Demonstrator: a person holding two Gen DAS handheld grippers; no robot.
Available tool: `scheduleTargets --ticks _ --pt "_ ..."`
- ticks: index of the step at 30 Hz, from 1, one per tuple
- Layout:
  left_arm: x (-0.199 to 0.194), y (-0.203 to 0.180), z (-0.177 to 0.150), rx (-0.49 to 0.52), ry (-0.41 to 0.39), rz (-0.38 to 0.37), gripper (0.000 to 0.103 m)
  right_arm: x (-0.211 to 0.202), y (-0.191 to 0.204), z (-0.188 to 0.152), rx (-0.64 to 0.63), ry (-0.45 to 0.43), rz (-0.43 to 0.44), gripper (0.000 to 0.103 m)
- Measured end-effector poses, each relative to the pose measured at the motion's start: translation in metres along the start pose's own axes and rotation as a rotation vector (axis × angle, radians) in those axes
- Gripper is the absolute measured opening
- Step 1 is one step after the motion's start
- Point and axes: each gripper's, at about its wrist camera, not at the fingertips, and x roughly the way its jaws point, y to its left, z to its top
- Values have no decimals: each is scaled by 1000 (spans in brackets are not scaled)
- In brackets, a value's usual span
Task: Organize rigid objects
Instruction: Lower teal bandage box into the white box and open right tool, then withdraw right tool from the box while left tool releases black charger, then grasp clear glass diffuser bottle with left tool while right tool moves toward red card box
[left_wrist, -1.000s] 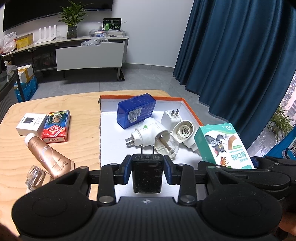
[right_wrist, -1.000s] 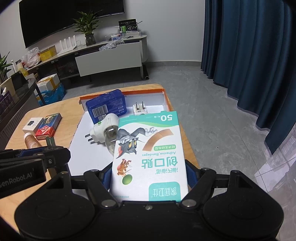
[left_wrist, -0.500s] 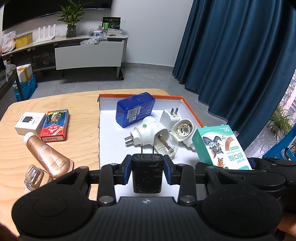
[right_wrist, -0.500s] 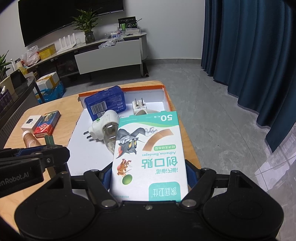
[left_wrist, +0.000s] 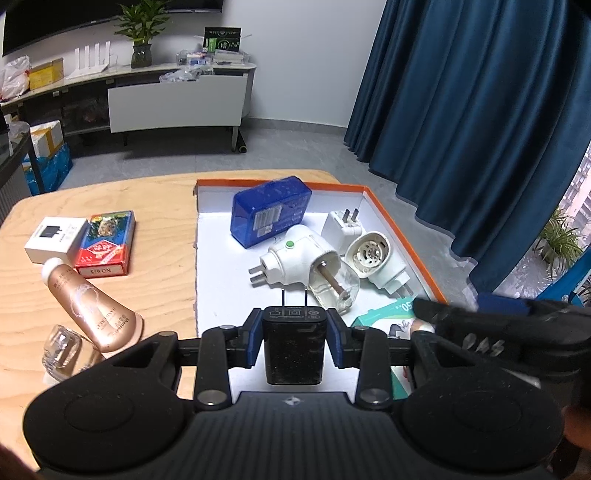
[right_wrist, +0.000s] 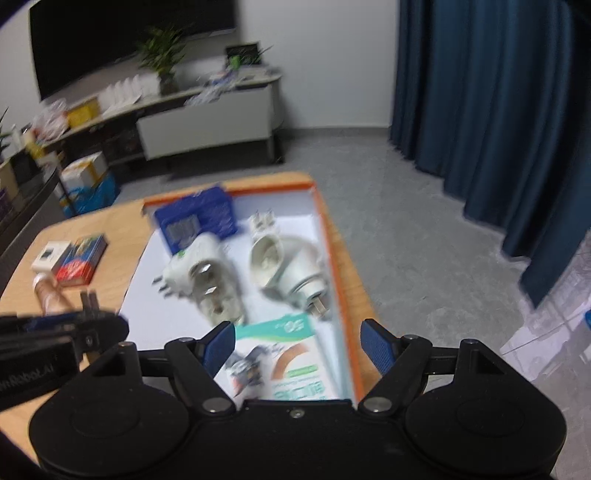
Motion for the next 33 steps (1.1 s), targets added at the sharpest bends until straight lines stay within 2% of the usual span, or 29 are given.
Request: scheduleTargets --ticks 6,8,9,12,15,19,25,31,33 --pt "11 -9 -1 6 44 -69 37 -8 -13 4 43 -25 -12 91" --pt "12 -11 0 10 47 -77 46 -9 -14 4 46 -30 -11 91" --pt "11 -12 -1 7 38 -72 58 -10 -13 4 44 -35 -11 91" --pt "5 -10 1 9 6 -50 63 -15 -10 5 42 -53 -9 91" --pt "-1 2 6 -30 -10 -33 68 -21 -5 8 46 -82 -5 91" --pt "-14 21 8 -59 -40 9 72 -25 11 13 34 -85 44 91" --pt "-31 63 5 -115 -62 76 74 -24 49 12 -30 -67 101 91" --pt "-48 123 -6 -117 -82 161 75 -28 83 8 -104 -62 161 91" --pt "-49 144 -13 -116 -72 150 75 -28 91 7 -106 -58 186 91"
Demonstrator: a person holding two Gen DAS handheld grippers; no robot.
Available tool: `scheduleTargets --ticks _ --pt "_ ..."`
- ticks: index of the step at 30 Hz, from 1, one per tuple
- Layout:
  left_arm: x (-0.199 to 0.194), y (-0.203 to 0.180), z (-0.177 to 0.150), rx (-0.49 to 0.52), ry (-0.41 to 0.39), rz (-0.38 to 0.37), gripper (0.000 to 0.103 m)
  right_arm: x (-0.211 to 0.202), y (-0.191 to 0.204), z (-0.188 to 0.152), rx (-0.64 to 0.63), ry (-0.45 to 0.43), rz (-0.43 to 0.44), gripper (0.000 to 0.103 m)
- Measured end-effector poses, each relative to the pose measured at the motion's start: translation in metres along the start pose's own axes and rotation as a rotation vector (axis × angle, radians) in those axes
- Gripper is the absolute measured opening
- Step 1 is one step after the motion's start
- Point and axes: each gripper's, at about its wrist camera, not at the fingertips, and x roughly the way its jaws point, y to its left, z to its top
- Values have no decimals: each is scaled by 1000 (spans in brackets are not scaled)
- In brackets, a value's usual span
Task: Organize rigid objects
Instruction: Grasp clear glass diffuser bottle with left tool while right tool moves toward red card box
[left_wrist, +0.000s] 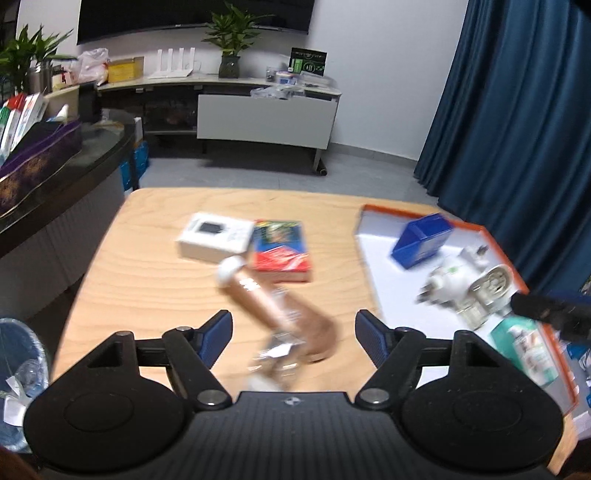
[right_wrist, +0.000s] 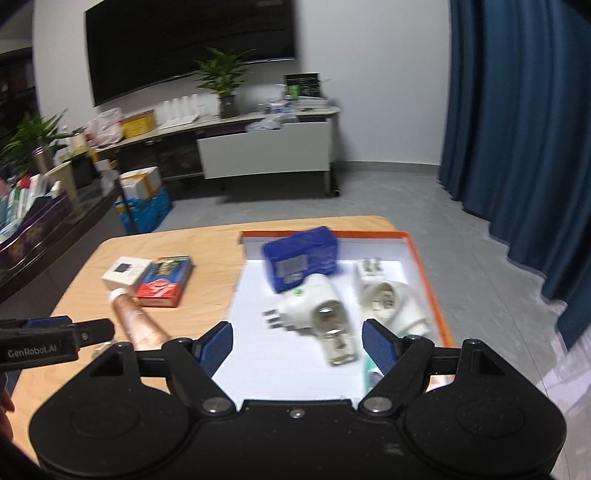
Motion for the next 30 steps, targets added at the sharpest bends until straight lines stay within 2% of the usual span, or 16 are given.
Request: scheduleTargets --ticks 3,7,12,15,17,19,22,30 --pt "4 23 -8 11 25 -5 75 4 9 -1 -2 8 19 91" --pt "15 32 -20 54 54 -29 75 10 20 -3 -25 21 36 91" --pt "23 22 -31 137 51 -75 75 17 23 -6 -32 40 34 91" --pt "32 14 -32 175 37 -77 74 19 22 -5 -27 42 29 91" --pt "37 11 -31 188 31 -92 70 21 21 -5 -22 41 28 91" --pt "43 8 -31 203 36 -107 46 22 21 -4 -19 39 22 91" --pt "44 6 -32 219 31 -106 32 26 23 -2 -22 43 18 91" --pt "28 25 -27 154 -13 -73 31 49 44 7 -22 86 91 91"
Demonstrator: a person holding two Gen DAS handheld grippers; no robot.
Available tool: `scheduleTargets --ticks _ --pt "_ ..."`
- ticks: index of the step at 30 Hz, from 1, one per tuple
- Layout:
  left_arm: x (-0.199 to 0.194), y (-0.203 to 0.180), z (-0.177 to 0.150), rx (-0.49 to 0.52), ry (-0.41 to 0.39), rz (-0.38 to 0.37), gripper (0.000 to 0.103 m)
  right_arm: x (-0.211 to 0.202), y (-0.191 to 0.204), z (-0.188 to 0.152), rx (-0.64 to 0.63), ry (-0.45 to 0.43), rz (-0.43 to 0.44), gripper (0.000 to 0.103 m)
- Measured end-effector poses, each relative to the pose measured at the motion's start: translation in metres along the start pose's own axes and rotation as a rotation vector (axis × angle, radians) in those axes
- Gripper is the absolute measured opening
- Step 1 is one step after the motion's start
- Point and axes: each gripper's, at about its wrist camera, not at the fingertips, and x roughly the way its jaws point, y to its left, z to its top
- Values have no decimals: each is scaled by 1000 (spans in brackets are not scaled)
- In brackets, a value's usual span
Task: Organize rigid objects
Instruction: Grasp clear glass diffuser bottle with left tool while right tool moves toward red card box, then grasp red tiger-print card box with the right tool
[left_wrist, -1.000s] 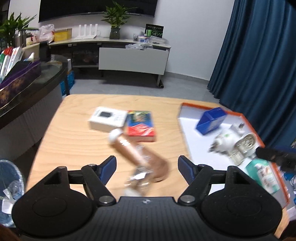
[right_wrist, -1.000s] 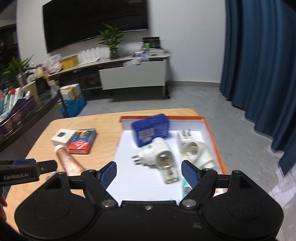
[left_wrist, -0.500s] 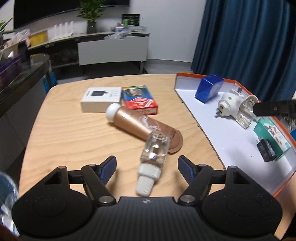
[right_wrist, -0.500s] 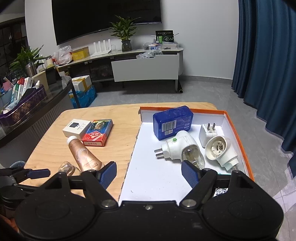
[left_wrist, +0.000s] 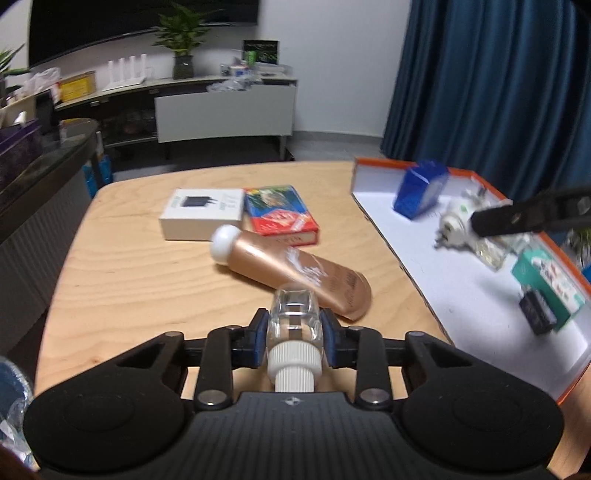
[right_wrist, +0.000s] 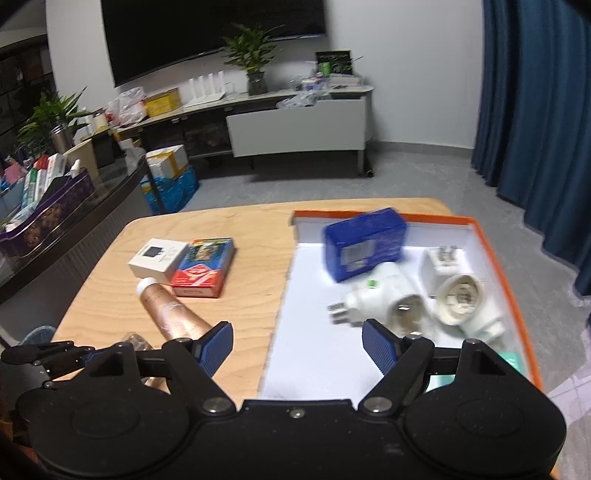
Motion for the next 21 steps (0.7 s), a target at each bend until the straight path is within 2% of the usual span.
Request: scheduleTargets --ticks 5,9,17,21 --pt "-14 18 9 -59 -35 35 31 39 26 22 16 38 83 91" --pt "-20 30 10 -113 -55 50 31 85 50 43 46 104 148 91" --pt "-20 44 9 -157 -67 49 31 166 93 57 -36 214 67 91" --pt "-18 47 10 -173 -72 37 31 184 102 59 -102 180 -6 93"
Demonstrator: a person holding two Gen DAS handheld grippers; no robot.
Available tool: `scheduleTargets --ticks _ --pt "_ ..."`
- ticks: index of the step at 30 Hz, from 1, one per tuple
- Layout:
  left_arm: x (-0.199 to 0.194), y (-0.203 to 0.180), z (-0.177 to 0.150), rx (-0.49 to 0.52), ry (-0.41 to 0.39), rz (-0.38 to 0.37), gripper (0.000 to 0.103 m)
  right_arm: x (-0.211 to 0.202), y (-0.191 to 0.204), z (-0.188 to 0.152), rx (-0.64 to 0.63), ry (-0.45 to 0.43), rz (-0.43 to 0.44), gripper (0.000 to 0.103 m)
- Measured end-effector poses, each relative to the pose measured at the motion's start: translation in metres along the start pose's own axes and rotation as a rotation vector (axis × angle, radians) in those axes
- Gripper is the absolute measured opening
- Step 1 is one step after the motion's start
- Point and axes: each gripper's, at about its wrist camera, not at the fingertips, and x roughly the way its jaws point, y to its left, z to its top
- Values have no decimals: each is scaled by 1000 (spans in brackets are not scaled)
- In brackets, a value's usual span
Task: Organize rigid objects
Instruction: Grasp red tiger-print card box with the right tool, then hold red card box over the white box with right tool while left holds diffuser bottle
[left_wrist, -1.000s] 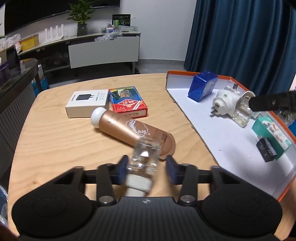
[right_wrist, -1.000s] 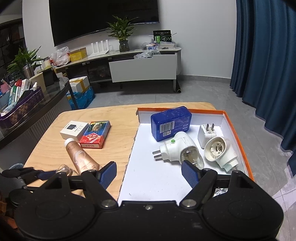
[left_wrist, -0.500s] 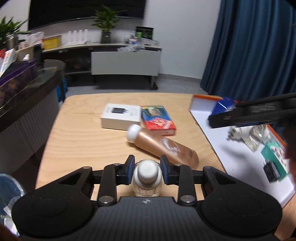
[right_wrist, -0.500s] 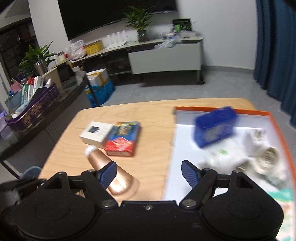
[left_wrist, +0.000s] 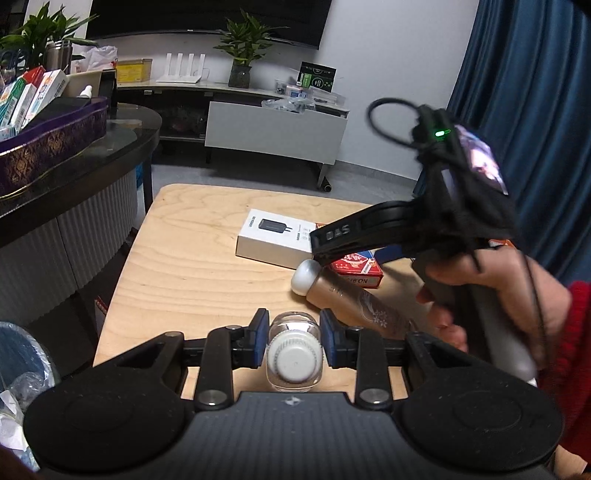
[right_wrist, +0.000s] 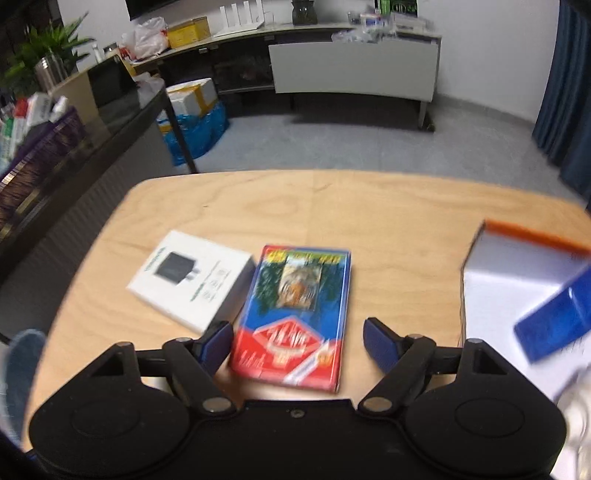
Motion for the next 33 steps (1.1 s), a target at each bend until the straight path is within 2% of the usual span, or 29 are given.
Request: scheduleTargets --ticks 2,4,10,15,20,27,30,33 --pt "0 -1 -1 0 -3 7 31 2 3 1 -28 -31 -5 77" --pt "0 -1 0 -6 -2 9 31 0 2 1 -26 -33 -14 71" --pt "-7 -4 1 -5 -10 11 31 -31 -19 -6 43 -88 9 71" --pt "-19 -19 7 12 -37 -4 31 -93 -41 -15 63 -187 20 71" --pt "-40 -49 11 34 -72 -51 31 -162 -68 -43 94 -274 11 71" --pt "-59 -110 5 58 -83 -172 31 -247 -128 -103 182 -364 -82 71" --pt "-58 -137 0 75 -65 -215 31 -272 -147 -129 177 -381 -166 71" --pt "-54 -162 -4 104 -43 -263 31 -286 -163 -150 209 -390 -189 71"
